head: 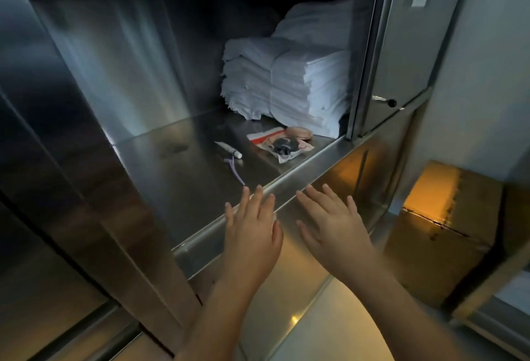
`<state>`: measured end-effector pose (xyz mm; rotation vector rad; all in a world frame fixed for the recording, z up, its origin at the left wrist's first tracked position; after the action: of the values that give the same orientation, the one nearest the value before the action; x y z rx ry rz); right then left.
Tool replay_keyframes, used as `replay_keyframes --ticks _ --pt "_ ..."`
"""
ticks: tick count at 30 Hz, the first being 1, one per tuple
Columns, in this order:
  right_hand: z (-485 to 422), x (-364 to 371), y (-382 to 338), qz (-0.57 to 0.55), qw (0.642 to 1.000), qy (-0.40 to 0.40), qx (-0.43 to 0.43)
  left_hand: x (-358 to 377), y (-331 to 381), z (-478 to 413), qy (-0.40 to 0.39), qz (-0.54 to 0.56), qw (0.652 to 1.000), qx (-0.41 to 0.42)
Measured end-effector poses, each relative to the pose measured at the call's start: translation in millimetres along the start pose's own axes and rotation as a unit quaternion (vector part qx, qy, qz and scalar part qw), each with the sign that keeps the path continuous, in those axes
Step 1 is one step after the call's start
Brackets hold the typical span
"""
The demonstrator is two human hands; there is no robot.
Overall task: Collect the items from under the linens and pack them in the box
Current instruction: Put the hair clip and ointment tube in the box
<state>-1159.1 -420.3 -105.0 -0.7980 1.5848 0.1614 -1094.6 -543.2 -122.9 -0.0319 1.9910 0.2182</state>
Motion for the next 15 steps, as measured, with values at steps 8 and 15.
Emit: replay_keyframes --ticks 8,15 --pt "-86 30 2 -0.008 0.997 -0.018 -0.069 33 -40 -50 -0.008 -0.012 0.997 -0.076" --pt "-175 57 -12 0.004 0.981 -0.056 -0.186 57 -68 -89 -0.024 -0.066 0.981 -0.180"
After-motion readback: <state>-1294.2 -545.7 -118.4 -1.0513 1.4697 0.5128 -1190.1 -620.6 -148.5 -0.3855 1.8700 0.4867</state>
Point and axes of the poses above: each hand's wrist, its own z-axis away from the middle knuckle, its own x-axis out of the palm, y = z × x, the point moved 4 cm from there along -z, towards the middle knuckle, and after that the axes turned 13 degrees about x, right-handed, at the moved point
